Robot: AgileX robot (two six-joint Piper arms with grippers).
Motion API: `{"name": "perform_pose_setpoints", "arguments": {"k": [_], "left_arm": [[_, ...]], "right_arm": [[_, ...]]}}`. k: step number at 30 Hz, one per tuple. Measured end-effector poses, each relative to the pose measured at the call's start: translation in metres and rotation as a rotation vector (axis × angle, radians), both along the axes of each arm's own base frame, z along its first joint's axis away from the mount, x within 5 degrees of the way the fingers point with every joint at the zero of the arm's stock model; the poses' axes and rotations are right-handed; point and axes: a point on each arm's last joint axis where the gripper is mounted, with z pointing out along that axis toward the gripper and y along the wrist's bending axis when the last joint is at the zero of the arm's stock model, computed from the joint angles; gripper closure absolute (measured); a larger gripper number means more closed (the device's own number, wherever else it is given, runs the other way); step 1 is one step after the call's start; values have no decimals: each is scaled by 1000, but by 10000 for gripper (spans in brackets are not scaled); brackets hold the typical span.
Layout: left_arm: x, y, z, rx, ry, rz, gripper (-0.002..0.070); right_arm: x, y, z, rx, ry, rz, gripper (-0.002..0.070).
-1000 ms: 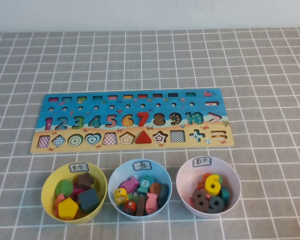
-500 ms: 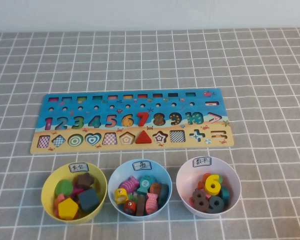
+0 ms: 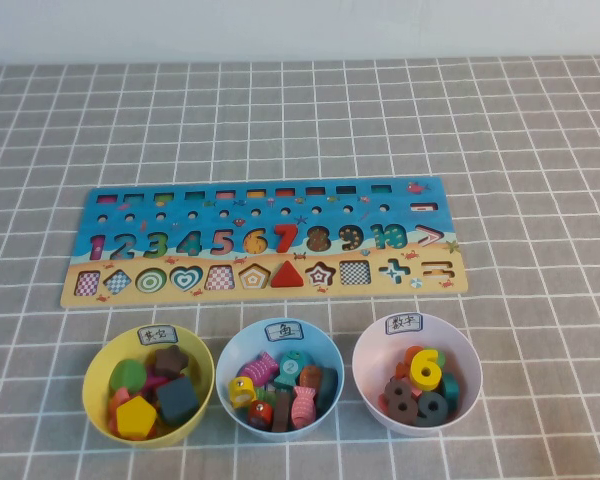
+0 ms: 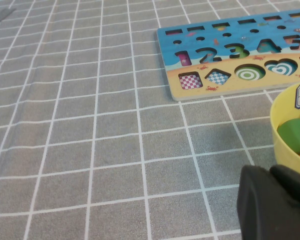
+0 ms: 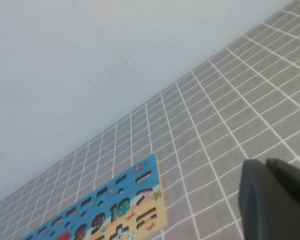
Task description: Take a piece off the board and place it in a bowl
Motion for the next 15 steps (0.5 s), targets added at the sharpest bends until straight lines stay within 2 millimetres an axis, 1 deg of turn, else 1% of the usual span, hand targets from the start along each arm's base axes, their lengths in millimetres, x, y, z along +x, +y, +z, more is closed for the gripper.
{"name": "perform_pose_setpoints", "arguments": {"k": [9,13,15], "left_arm": [[0,0,0,0,0,0,675],[0,0,0,0,0,0,675],[0,0,0,0,0,0,675]], "right_arm": [[0,1,0,42,3,10,694],[-1,6,-2,125,44,57,694],[-2,9,1,129,62,93,694]]}}
